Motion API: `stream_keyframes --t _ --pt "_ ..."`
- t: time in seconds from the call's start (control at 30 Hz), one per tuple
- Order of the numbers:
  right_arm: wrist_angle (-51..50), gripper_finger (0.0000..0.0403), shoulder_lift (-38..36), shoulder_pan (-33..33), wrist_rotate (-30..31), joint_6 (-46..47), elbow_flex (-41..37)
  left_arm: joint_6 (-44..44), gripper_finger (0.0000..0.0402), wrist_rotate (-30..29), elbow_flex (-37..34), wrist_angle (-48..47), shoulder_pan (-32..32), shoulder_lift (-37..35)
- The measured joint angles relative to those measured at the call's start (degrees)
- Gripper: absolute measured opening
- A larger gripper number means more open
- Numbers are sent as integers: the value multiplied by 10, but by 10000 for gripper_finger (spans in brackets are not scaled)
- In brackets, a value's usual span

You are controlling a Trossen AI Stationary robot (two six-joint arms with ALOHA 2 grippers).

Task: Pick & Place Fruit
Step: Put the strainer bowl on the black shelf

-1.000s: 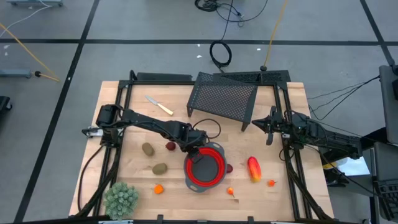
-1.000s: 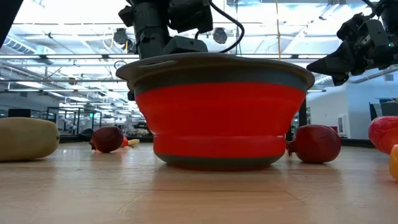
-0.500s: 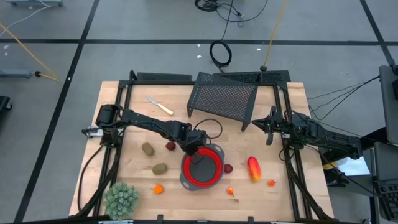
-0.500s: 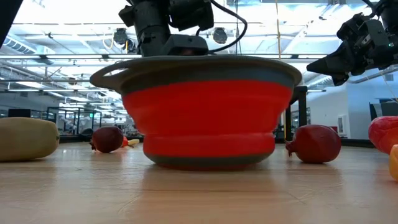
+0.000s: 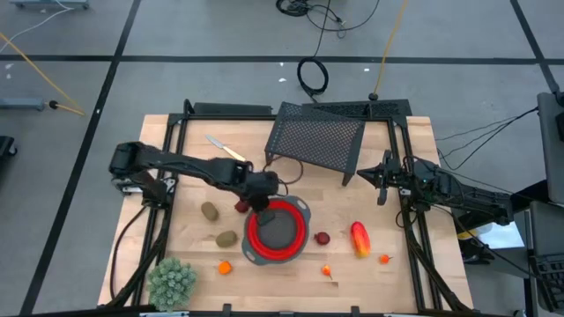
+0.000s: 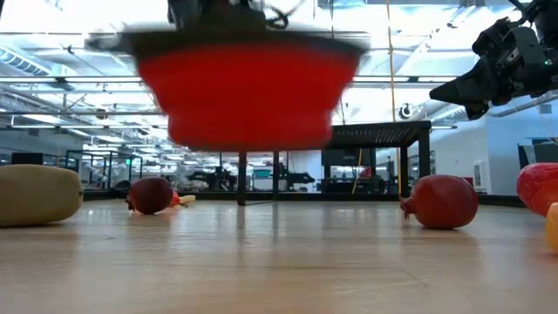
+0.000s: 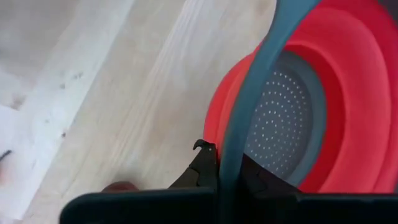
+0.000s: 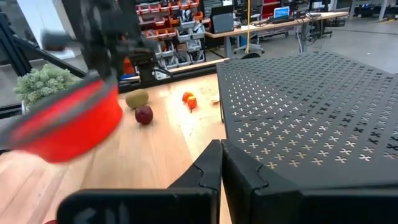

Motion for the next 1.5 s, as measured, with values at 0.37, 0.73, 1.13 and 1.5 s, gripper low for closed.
stream_keyframes --t 0.37,0.73,1.13,1.5 --pt "2 4 0 0 0 0 0 33 2 -1 0 85 0 -139" --pt "3 4 1 0 -1 0 0 195 2 91 1 337 -6 -170" --pt "1 4 2 0 -1 0 0 244 2 233 1 532 -9 -170" --pt "0 4 2 0 -1 0 0 245 4 253 1 578 -12 -170"
